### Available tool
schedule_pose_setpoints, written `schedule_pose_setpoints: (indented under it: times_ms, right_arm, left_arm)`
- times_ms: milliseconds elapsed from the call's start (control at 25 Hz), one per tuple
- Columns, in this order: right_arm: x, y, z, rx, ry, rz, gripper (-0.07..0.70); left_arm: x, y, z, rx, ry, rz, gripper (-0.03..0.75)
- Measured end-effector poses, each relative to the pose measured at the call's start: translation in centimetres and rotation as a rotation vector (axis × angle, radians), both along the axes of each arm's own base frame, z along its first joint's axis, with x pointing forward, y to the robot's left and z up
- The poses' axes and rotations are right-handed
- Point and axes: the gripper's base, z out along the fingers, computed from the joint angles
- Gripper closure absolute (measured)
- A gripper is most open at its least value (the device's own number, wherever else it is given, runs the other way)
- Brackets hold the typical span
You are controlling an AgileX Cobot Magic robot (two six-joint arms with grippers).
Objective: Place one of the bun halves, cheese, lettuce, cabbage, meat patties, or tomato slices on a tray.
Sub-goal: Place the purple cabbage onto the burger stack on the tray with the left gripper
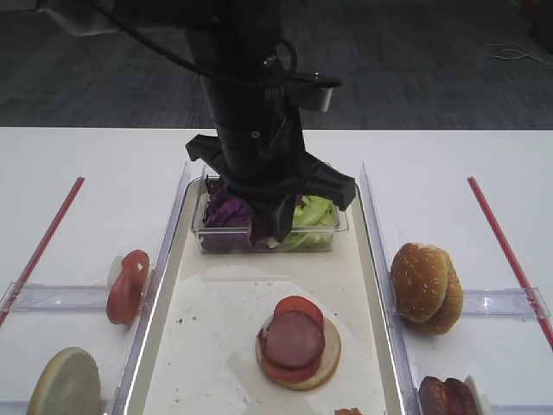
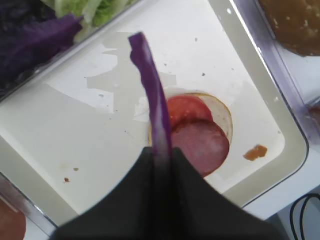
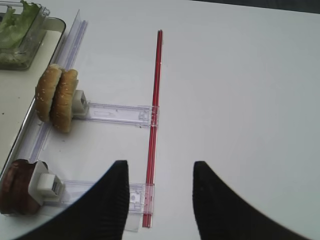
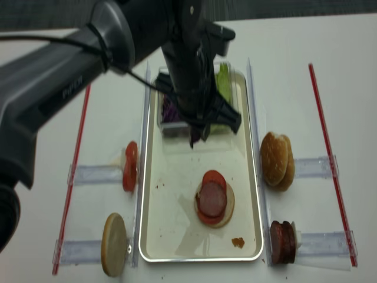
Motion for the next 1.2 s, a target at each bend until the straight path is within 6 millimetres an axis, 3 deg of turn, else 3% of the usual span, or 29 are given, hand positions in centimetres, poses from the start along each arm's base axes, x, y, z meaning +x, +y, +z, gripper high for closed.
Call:
schedule_pose_setpoints:
  times_ms: [560,760,920,1200]
  right_arm:
    - [0.0,0.0,0.0,0.0,0.0,0.0,0.303]
    - [0.0,0.0,0.0,0.0,0.0,0.0,0.303]
    - [0.0,0.0,0.0,0.0,0.0,0.0,0.303]
    - [0.0,0.0,0.0,0.0,0.0,0.0,0.303]
  left_arm:
    - [-4.2,-1.7,-2.6,0.074,0.069,-0.101,0.683]
    - [-5.6,-1.7,-4.5,0.123,0.118,-0.116,0.683]
    - [-5.9,-1.6,-5.6,0.111,0.12,-0.111,0.683]
    - [-5.3,-2.5,-5.6,0.02,0.046,-0.096,0.683]
